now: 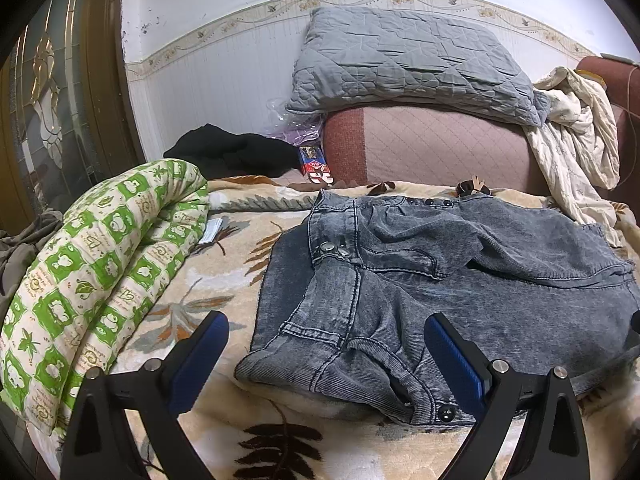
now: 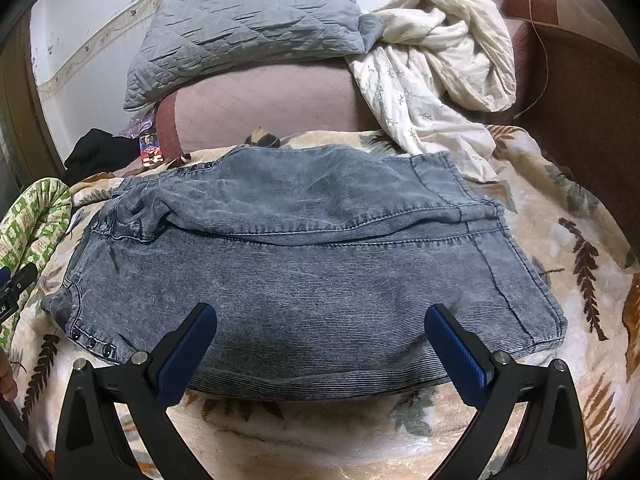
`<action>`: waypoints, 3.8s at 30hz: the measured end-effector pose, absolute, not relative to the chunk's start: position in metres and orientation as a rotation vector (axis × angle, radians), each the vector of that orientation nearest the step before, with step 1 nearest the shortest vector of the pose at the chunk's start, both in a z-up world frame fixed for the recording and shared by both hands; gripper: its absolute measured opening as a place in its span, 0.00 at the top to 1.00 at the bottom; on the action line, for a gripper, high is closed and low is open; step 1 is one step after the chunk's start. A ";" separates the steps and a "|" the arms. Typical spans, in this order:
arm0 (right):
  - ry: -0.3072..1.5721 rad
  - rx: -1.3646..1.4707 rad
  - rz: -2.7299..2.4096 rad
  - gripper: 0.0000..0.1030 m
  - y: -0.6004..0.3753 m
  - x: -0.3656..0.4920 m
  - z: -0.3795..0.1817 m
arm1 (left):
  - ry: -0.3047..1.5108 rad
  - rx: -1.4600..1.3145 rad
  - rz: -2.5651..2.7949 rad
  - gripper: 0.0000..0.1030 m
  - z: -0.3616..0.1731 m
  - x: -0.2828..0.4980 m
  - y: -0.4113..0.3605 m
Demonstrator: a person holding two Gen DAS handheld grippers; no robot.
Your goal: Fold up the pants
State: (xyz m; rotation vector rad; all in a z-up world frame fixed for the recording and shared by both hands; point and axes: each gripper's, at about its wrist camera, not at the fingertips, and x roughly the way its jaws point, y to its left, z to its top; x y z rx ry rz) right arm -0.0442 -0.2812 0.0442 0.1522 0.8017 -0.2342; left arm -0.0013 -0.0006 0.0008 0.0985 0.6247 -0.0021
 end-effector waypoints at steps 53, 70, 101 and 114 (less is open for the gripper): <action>0.770 0.487 -0.329 0.00 -0.484 0.040 0.061 | 0.915 0.032 0.044 0.04 -0.013 0.275 0.033; 1.053 0.514 -0.386 0.44 -0.549 0.176 -0.017 | 1.100 0.027 -0.071 0.94 -0.076 0.350 -0.022; 0.825 0.622 -0.223 0.79 -0.503 -0.109 0.036 | 0.864 -0.096 -0.307 0.96 -0.031 -0.018 0.104; 0.878 0.583 -0.240 0.39 -0.503 -0.132 0.067 | 0.716 -0.143 -0.219 0.89 0.014 -0.038 0.119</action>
